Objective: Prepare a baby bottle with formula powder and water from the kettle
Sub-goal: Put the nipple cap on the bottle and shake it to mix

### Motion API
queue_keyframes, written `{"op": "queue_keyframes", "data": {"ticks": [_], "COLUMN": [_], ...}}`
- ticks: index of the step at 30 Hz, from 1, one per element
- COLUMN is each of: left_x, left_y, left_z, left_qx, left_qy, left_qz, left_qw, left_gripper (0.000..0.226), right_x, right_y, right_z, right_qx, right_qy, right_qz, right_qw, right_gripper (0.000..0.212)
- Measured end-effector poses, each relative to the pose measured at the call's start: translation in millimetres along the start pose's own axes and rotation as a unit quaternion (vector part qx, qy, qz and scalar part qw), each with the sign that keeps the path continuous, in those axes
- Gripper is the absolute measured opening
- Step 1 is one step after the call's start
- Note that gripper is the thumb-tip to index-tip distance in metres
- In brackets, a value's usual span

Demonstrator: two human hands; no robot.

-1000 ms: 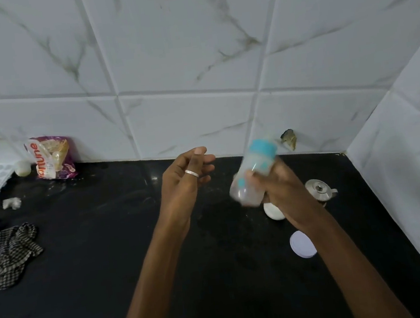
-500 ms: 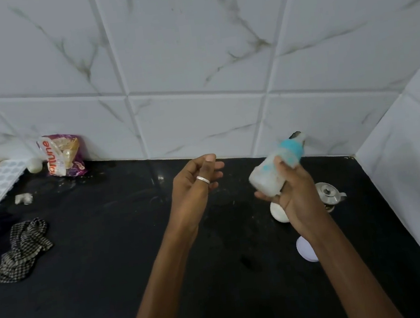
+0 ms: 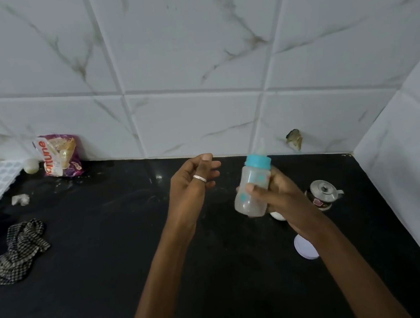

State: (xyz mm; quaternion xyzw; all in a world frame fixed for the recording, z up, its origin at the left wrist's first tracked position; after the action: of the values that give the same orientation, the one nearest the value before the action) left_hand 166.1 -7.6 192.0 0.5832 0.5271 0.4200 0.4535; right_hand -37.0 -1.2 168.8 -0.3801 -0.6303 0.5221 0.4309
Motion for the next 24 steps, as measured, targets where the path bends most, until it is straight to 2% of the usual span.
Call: {"op": "queue_keyframes", "data": {"ticks": [1,4,5,6,9,10,13,14,16,18,19,22,24], "left_x": [-0.3,-0.1,-0.2,0.0,-1.0,-1.0,-1.2,-1.1,-1.3,-1.7,-1.8,-0.4,0.5], "left_y": [-0.2,0.2,0.3,0.5,0.3,0.5,1.4,1.8,2.3,1.9,1.7,1.6,1.6], "left_z": [-0.8,-2.0,-2.1,-2.2,-2.9,-3.2,-3.3,-3.0,-3.5,-4.5,-5.0,-4.7,-3.3], "left_qx": [-0.001,0.002,0.002,0.002,0.002,0.003,0.010,0.011,0.010,0.006,0.004,0.006,0.006], "left_qy": [-0.003,-0.001,0.000,0.001,-0.006,-0.008,-0.003,0.000,0.000,-0.008,-0.010,-0.008,-0.004], "left_qz": [-0.001,-0.007,-0.008,-0.007,-0.006,-0.006,-0.011,-0.011,-0.009,-0.007,-0.006,-0.009,-0.011], "left_qw": [1.000,1.000,1.000,1.000,1.000,1.000,1.000,1.000,1.000,1.000,1.000,1.000,1.000], "left_gripper": [0.017,0.016,0.016,0.016,0.016,0.017,0.017,0.017,0.018,0.018,0.018,0.018,0.017], "right_x": [-0.9,-4.6,-5.7,-5.7,-1.9,-2.0,-4.1,-5.3,-5.2,-2.5,-2.8,-5.8,-8.2], "right_y": [0.3,-6.6,-7.2,-7.0,-2.8,-3.4,-15.8,-17.7,-16.8,-11.6,-9.8,-17.3,-19.0], "right_z": [0.9,3.7,4.6,4.8,1.6,2.7,6.0,7.4,7.5,6.2,7.2,8.4,10.4], "right_qx": [-0.007,-0.152,-0.158,-0.131,0.005,0.002,-0.131,-0.139,-0.072,0.018,0.022,-0.129,-0.143], "right_qy": [0.002,0.112,0.132,0.126,0.025,0.029,0.136,0.149,0.107,0.020,0.008,0.083,0.110], "right_qz": [0.007,0.066,0.070,0.062,0.007,0.018,0.094,0.102,0.068,0.008,0.007,0.069,0.084], "right_qw": [1.000,0.980,0.976,0.981,1.000,0.999,0.977,0.974,0.989,1.000,1.000,0.986,0.980], "right_gripper": [0.055,0.060,0.061,0.061,0.059,0.060,0.062,0.060,0.054,0.053,0.053,0.051,0.056]}}
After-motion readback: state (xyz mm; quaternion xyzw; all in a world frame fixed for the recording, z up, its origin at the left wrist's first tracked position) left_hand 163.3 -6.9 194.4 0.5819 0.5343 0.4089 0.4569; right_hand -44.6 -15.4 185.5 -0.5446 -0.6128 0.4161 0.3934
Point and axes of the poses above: each hand's wrist, its own x-axis away from the middle knuckle, its own z-axis out of the back of the hand, y = z × x, the point moved 1 cm from there along -x, towards the middle knuckle, and after that the axes turned 11 degrees about -y, right-handed, at the moved point
